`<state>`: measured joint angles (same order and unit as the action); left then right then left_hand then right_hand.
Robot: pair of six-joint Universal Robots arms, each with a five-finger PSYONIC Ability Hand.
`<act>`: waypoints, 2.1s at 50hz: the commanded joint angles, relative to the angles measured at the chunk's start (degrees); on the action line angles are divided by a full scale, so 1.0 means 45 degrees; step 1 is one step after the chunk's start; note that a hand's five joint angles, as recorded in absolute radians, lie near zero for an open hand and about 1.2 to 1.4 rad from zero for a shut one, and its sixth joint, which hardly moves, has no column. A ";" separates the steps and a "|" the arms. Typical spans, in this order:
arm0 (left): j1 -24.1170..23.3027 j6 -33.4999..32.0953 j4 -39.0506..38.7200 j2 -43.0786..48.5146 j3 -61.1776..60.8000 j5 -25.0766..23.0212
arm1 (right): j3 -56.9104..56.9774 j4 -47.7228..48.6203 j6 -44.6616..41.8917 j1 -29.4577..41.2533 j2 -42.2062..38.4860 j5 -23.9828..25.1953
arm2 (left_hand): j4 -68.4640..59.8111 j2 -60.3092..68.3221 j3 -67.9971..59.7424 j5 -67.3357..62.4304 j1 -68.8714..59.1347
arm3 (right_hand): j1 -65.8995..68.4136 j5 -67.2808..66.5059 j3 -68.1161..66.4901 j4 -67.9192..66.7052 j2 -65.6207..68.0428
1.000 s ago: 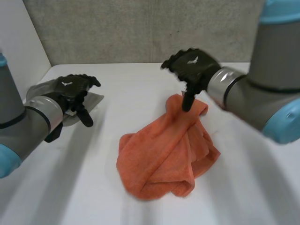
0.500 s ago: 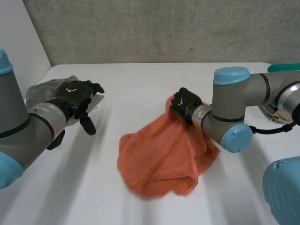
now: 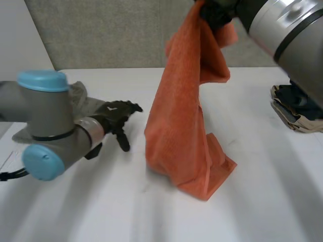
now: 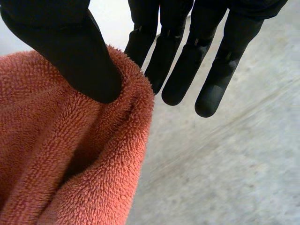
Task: Fold the laundry.
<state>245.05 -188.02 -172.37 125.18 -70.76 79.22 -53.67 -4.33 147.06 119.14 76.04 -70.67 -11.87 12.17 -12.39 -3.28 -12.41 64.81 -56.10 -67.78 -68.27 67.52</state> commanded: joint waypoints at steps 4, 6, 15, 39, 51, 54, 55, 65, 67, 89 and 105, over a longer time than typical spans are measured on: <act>-0.1818 0.2209 0.0844 0.2123 0.2344 -0.1275 | 0.0033 -0.0033 0.0794 -0.0031 0.0953 -0.0056 | 0.0417 -0.0483 0.0532 0.0728 0.0536 | 0.3376 -0.3090 -0.2716 -0.2607 0.2773; -0.2209 0.3067 0.0766 0.2455 0.2910 -0.1334 | 0.0033 0.0025 0.1205 -0.0050 0.1051 -0.0115 | 0.0417 -0.0483 0.0532 0.0728 0.0536 | 0.3376 -0.3090 -0.2716 -0.2607 0.2773; -0.2720 0.6135 0.0941 0.2419 0.3869 -0.1181 | 0.0189 0.0552 0.1539 -0.1062 0.0487 -0.0193 | -1.5139 1.5073 -1.5024 -1.4827 -1.5020 | 0.3376 -0.3090 -0.2716 -0.2607 0.2773; -0.1408 0.0652 -0.0953 -0.2117 0.0086 0.2492 | -0.5250 0.1003 -0.0567 -0.3838 -0.1390 0.1485 | -1.5139 1.5073 -1.5024 -1.4827 -1.5020 | 0.3376 -0.3090 -0.2716 -0.2607 0.2773; -0.1937 -0.0445 -0.0739 -0.0279 -0.1521 0.3685 | -0.8640 0.0437 -0.4731 -0.4327 -0.2347 0.1195 | -1.1162 1.1095 -1.1047 -1.0850 -1.1043 | 0.1299 -0.1012 -0.0639 -0.0530 0.0695; -0.1820 -0.0464 -0.0544 -0.0667 -0.1463 0.3763 | -0.8017 0.0028 -0.4091 -0.4328 -0.2289 0.0766 | -0.5630 0.5564 -0.5515 -0.5318 -0.5511 | -0.6358 0.6644 0.7018 0.7127 -0.6961; -0.1780 -0.0484 -0.0523 -0.0824 -0.1463 0.3764 | -0.7820 -0.0110 -0.3797 -0.4289 -0.2269 0.0609 | -0.5315 0.5249 -0.5200 -0.5003 -0.5196 | -0.6496 0.6782 0.7156 0.7265 -0.7099; -0.0629 -0.1167 -0.0426 -0.3363 -0.1950 0.3451 | -0.5126 -0.2531 -0.1021 -0.3859 -0.1585 0.0470 | -0.1837 0.1771 -0.1722 -0.1525 -0.1718 | -0.7542 0.7828 0.8202 0.8311 -0.8145; -0.0200 -0.1440 -0.0406 -0.3715 -0.2340 0.3334 | -0.4345 -0.3195 -0.1176 -0.3820 -0.1993 0.0510 | -0.1686 0.1620 -0.1571 -0.1374 -0.1567 | -0.8066 0.8352 0.8726 0.8835 -0.8669; 0.1580 -0.4037 -0.0074 -0.2527 -0.3846 0.0463 | 0.4758 -0.6263 -0.1295 -0.2141 -0.9122 -0.1072 | -0.1313 0.1247 -0.1198 -0.1001 -0.1194 | -0.8665 0.8952 0.9326 0.9434 -0.9269; 0.1307 -0.5737 0.0024 -0.1276 -0.3573 -0.0103 | 0.5131 -0.5561 -0.1020 -0.1964 -1.0491 -0.1130 | -0.6786 0.6719 -0.6671 -0.6474 -0.6666 | -0.4973 0.5260 0.5634 0.5743 -0.5577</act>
<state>251.78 -212.33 -172.19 117.79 -87.14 80.23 -30.80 -30.75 142.36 110.33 29.98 -75.58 -22.45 22.71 -22.79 -12.57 -22.98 28.28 -17.51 -28.30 -28.03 28.12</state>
